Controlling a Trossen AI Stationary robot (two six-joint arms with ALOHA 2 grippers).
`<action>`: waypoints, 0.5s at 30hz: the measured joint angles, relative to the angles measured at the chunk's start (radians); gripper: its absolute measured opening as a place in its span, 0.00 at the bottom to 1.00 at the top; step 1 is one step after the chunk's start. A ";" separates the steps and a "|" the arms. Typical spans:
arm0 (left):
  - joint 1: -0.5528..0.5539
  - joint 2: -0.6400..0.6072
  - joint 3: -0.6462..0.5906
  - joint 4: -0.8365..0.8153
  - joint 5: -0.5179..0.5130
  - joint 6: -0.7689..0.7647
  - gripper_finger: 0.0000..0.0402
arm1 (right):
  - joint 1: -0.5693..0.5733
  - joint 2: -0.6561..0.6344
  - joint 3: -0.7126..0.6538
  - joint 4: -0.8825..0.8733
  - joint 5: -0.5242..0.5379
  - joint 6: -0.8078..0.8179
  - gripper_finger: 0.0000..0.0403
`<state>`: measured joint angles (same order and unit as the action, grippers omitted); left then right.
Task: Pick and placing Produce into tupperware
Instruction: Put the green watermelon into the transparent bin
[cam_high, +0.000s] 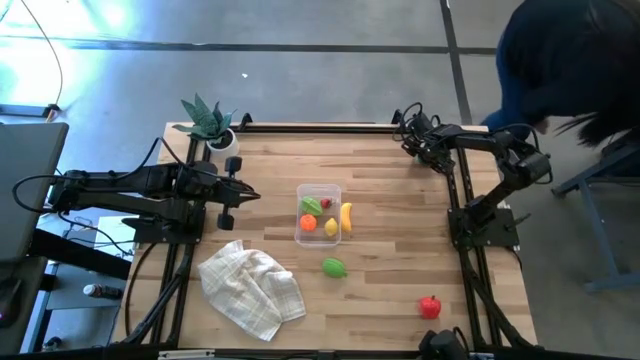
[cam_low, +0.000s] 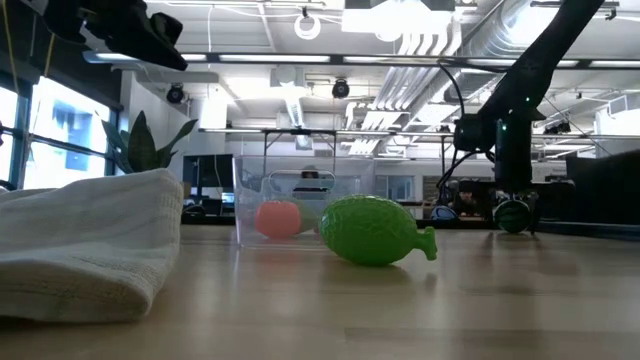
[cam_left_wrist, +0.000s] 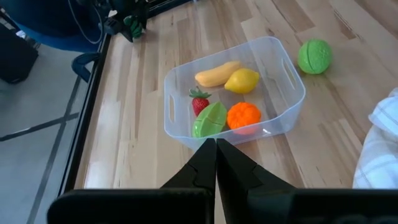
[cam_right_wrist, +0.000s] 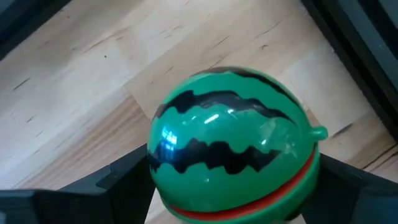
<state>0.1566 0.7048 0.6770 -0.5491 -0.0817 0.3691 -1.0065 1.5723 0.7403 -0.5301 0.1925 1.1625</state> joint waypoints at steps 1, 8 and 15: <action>0.000 0.000 0.000 0.000 -0.006 0.000 0.01 | 0.000 0.000 0.000 0.000 0.000 0.000 0.78; 0.000 0.000 0.000 0.000 -0.017 0.000 0.01 | 0.000 0.002 0.000 0.003 0.029 0.074 0.77; 0.000 0.000 0.000 0.000 -0.032 0.000 0.01 | 0.002 0.003 -0.001 0.001 0.056 0.095 0.77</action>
<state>0.1570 0.7048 0.6773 -0.5488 -0.1135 0.3691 -1.0050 1.5753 0.7391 -0.5291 0.2481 1.2575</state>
